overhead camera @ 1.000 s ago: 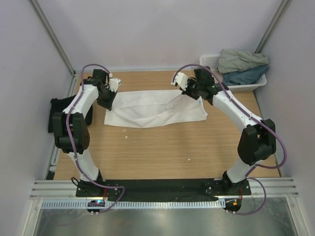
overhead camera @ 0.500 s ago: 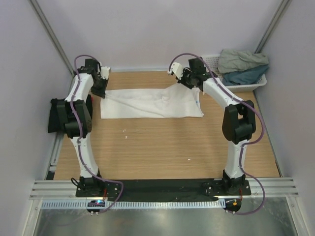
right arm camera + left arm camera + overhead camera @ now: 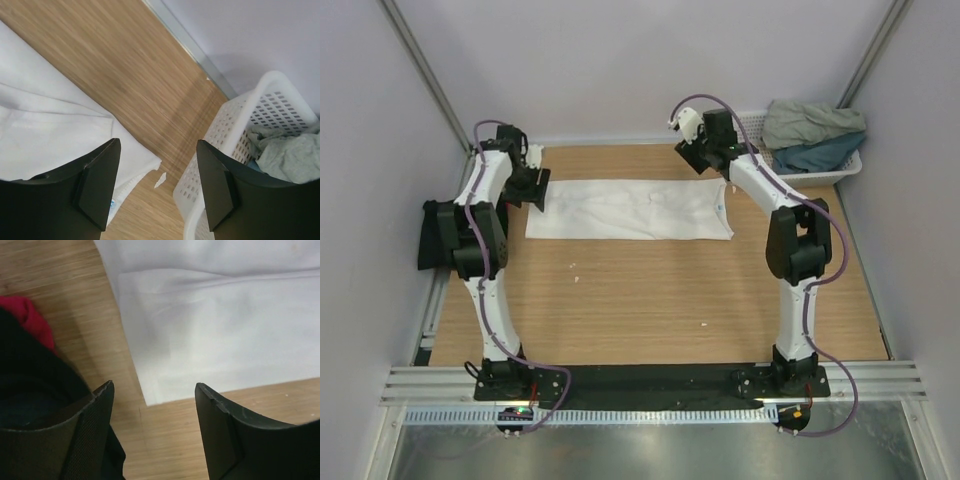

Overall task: Fold and stack the t-shirts
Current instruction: Fold the tshirt

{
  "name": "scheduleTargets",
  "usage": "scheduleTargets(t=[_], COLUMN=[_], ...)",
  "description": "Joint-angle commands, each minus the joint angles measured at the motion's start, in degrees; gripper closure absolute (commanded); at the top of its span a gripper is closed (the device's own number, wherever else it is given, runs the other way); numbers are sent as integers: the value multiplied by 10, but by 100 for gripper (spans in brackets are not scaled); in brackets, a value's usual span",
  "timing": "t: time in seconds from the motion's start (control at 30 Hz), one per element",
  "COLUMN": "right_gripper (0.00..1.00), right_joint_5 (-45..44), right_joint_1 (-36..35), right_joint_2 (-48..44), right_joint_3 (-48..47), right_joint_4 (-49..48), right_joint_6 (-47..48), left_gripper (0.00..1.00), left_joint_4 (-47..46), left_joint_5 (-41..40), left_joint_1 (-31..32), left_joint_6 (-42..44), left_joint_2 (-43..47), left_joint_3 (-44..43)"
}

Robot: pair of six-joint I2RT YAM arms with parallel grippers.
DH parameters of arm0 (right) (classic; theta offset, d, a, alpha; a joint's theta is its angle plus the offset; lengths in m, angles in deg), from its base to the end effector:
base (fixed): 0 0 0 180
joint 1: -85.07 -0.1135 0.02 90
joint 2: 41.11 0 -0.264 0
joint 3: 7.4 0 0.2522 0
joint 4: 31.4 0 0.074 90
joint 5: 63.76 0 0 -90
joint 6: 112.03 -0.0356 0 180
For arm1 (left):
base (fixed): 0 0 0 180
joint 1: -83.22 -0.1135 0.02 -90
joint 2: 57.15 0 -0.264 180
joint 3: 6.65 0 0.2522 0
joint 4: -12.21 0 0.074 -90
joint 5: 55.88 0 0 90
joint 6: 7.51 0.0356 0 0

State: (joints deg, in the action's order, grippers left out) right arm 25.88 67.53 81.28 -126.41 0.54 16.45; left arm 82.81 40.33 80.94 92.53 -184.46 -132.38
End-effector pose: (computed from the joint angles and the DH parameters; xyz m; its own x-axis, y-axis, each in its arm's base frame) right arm 0.4793 0.1513 0.2582 -0.2471 -0.7307 -0.6365 -0.5751 0.6392 -0.5106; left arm 0.4654 0.0147 0.2124 -0.9378 0.1361 -0.3193 0.1595 0.9860 -0.0481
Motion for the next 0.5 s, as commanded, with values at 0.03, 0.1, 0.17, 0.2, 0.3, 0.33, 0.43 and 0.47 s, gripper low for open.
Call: scheduleTargets(t=[0.03, 0.1, 0.17, 0.2, 0.3, 0.33, 0.43, 0.47], right_gripper=[28, 22, 21, 21, 21, 21, 21, 21], right_joint_5=[-18, -9, 24, 36, 51, 62, 92, 94], right_joint_1=[-5, -4, -4, -4, -4, -1, -2, -2], right_joint_2=[-114, -119, -105, -84, -46, -37, -6, 7], right_joint_3=[20, 32, 22, 10, -7, -7, 3, 2], right_joint_4=[-39, -23, 36, 78, 128, 143, 138, 137], right_joint_6=[-129, -188, -266, -311, -367, -380, -408, -414], left_gripper=[31, 29, 30, 30, 25, 23, 17, 16], left_joint_4=[-56, -28, -6, -1, -7, -5, -2, -13], left_joint_5=[-9, -15, 7, 37, 41, 39, 42, 48], left_joint_1=[11, 18, 44, 46, 61, 64, 72, 72], left_joint_6=[7, 16, 19, 18, 8, 6, -1, -5], left_joint_2=[118, 104, 87, 82, 64, 57, 38, 37], left_joint_3=[18, 3, -17, -21, -13, -15, -5, 5])
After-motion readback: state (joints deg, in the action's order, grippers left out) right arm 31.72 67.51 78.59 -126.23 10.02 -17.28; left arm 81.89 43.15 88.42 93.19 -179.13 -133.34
